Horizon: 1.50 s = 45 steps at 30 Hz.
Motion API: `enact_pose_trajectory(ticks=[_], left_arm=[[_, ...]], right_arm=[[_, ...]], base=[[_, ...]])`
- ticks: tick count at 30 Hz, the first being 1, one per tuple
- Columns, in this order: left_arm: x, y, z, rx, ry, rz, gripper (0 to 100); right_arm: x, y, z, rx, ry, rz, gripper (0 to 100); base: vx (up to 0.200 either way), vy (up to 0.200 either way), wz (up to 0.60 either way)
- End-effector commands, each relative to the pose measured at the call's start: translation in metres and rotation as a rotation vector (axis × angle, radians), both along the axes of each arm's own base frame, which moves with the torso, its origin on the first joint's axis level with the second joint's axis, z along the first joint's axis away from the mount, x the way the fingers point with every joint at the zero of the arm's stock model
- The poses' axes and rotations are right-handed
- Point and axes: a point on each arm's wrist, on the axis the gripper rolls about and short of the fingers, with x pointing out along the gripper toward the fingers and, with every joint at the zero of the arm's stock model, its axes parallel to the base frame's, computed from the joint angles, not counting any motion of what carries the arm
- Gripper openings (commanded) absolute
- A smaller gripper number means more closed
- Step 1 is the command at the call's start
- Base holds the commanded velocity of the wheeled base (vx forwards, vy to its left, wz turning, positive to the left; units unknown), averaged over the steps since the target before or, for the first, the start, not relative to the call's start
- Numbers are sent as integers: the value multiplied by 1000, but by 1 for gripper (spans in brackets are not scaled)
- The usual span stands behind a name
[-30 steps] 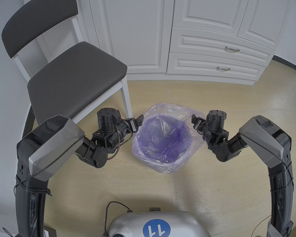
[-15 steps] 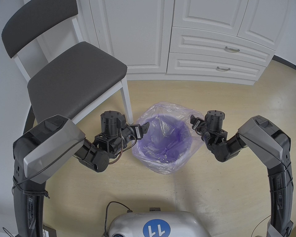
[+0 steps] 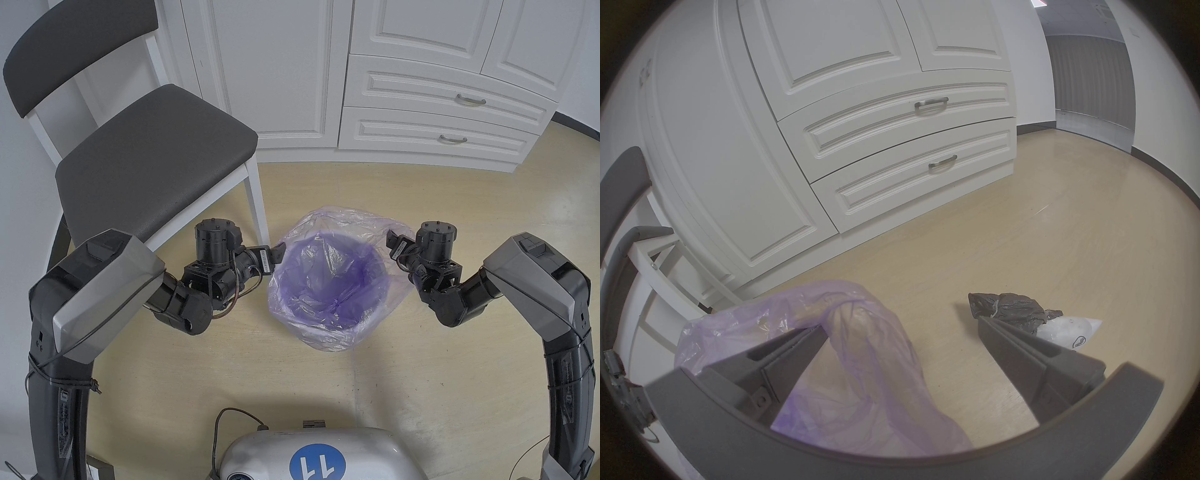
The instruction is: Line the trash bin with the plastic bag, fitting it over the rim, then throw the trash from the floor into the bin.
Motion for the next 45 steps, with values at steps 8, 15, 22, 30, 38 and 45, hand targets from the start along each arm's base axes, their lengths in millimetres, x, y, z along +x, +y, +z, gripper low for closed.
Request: enact_pose_trajectory(ticks=[8, 15, 22, 30, 38, 45], left_arm=[[11, 13, 1, -3, -13, 47, 100], [11, 14, 2, -4, -16, 50, 100], [8, 12, 6, -7, -20, 44, 100], [4, 6, 6, -11, -24, 29, 100], [-6, 1, 17, -18, -33, 11, 100], [-13, -2, 24, -23, -36, -1, 100]], right_arm=[[-1, 0, 3, 2, -7, -6, 100], [-1, -1, 7, 4, -15, -6, 100], [-6, 3, 10, 1, -10, 4, 100], [-32, 18, 37, 4, -24, 54, 100], [-47, 20, 53, -2, -36, 73, 100], [-47, 19, 57, -1, -42, 70, 100]], base=[[0, 0, 0], [0, 0, 0], [0, 0, 0], [0, 0, 0], [0, 0, 0], [0, 0, 0]])
